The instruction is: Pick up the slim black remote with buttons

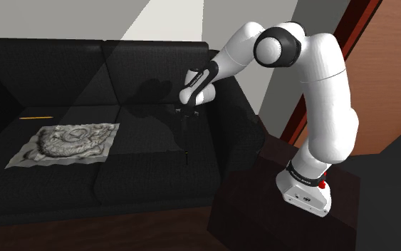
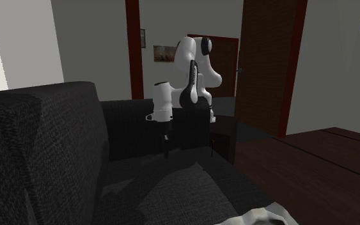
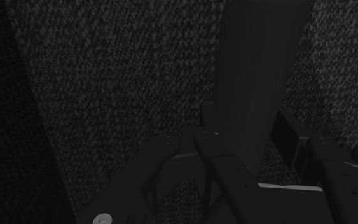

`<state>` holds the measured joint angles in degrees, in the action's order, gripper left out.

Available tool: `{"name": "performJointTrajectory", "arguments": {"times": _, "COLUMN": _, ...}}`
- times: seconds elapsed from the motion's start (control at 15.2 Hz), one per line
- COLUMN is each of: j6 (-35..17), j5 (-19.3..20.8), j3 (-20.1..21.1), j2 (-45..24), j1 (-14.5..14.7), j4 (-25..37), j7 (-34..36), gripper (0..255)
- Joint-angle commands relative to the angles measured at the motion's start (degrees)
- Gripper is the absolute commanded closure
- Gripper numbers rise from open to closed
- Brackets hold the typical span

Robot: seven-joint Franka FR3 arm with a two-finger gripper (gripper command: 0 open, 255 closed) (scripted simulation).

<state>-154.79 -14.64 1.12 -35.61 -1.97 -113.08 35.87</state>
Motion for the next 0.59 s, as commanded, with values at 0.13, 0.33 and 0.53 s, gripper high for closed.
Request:
{"name": "performJointTrajectory", "arguments": {"times": 0.13, "j6": 2.0, "j5": 0.4, "j3": -0.4, "j2": 2.7, "j1": 0.4, "j4": -0.8, "j7": 0.6, "gripper": 255}}
{"name": "performJointTrajectory", "arguments": {"times": 0.33, "j6": 3.5, "j5": 0.7, "j3": -0.7, "j2": 4.7, "j1": 0.6, "j4": -1.1, "j7": 1.1, "gripper": 255}}
{"name": "performJointTrajectory", "arguments": {"times": 0.53, "j6": 4.1, "j5": 0.9, "j3": -0.8, "j2": 5.4, "j1": 0.6, "j4": -1.3, "j7": 1.3, "gripper": 255}}
